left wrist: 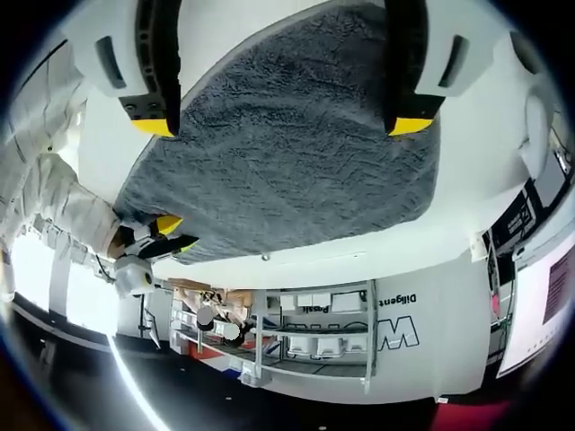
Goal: Open the folded towel by lifting each exposed corner and separating the folded layers until the towel lies flat within the target outline without major curled edges
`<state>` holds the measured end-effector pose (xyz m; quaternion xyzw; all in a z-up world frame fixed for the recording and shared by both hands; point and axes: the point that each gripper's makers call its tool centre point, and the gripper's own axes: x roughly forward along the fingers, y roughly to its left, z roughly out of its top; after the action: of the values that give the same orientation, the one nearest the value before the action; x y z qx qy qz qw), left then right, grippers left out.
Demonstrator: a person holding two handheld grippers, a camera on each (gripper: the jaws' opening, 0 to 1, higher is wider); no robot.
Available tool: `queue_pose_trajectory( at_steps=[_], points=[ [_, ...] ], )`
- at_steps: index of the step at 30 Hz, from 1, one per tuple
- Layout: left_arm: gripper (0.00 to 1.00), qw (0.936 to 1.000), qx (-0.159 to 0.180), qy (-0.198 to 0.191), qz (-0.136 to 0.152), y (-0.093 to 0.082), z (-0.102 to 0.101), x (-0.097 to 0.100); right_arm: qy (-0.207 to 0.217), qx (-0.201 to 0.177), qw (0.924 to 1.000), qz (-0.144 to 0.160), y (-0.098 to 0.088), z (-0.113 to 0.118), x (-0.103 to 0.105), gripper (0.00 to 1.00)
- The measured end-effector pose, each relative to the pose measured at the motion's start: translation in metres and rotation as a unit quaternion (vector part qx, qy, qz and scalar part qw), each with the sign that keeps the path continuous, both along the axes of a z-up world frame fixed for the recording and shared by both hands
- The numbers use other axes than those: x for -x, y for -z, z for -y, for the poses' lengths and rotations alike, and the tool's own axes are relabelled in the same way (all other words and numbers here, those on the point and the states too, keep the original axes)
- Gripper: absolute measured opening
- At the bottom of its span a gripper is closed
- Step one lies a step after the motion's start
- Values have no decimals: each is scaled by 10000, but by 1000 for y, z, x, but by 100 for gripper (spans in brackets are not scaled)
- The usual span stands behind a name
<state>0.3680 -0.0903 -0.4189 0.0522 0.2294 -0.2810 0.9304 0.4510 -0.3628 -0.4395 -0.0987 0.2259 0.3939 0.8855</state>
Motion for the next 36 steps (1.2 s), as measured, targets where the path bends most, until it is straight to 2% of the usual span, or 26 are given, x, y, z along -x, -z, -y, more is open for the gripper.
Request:
queue_pose_trajectory(
  at_steps=[14, 20, 26, 30, 34, 36],
  points=[
    [90, 9999, 85, -110, -88, 6, -1, 0, -33, 24, 10000, 2, -1, 0, 0, 56],
    [89, 9998, 119, -153, -36, 3, -4, -2, 38, -61, 9999, 129, -16, 7, 5, 49],
    [89, 9997, 156, -189, -45, 6, -1, -4, 295, -10, 9993, 223, -26, 34, 16, 54],
    [89, 9997, 6, -216, -56, 11, 0, -6, 499, 50, 9984, 271, -28, 54, 26, 55],
    [88, 9995, 52, -302, -40, 13, -1, -11, 621, 88, 9978, 228, -25, 68, 37, 56],
    [87, 9993, -73, -356, -84, 18, -4, -12, 693, 152, 9973, 200, -22, 74, 43, 56]
  ],
)
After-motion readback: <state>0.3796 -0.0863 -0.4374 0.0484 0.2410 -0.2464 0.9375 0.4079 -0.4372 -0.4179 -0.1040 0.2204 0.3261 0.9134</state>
